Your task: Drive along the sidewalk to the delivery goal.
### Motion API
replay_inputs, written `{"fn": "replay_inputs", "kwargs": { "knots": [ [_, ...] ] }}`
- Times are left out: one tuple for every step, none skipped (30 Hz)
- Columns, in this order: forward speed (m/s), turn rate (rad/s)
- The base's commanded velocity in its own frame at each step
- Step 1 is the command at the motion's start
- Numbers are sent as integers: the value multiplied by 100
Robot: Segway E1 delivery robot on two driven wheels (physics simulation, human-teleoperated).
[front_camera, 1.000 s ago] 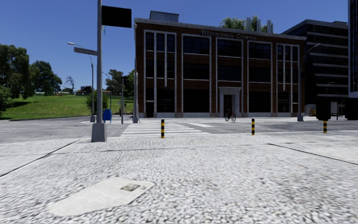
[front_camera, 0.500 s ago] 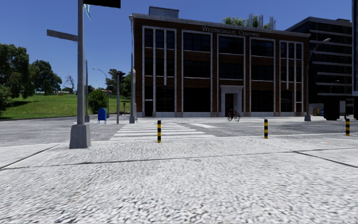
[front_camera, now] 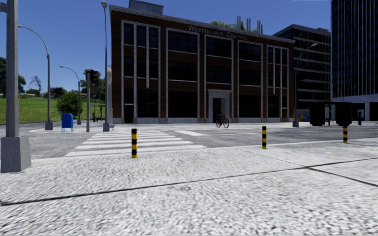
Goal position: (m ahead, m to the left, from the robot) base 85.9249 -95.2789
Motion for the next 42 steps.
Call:
{"fn": "replay_inputs", "kwargs": {
  "knots": [
    [168,0],
    [168,0],
    [168,0],
    [168,0],
    [168,0],
    [168,0],
    [168,0],
    [168,0],
    [168,0],
    [168,0],
    [168,0],
    [168,0],
    [168,0],
    [168,0],
    [168,0],
    [168,0],
    [168,0],
    [168,0],
    [168,0],
    [168,0],
    [168,0],
    [168,0],
    [168,0],
    [168,0],
    [168,0],
    [168,0],
    [168,0],
    [168,0],
    [168,0],
    [168,0],
    [168,0],
    [168,0],
    [168,0],
    [168,0],
    [168,0],
    [168,0],
    [168,0],
    [168,0],
    [168,0],
    [168,0],
    [168,0],
    [168,0]
  ]
}}
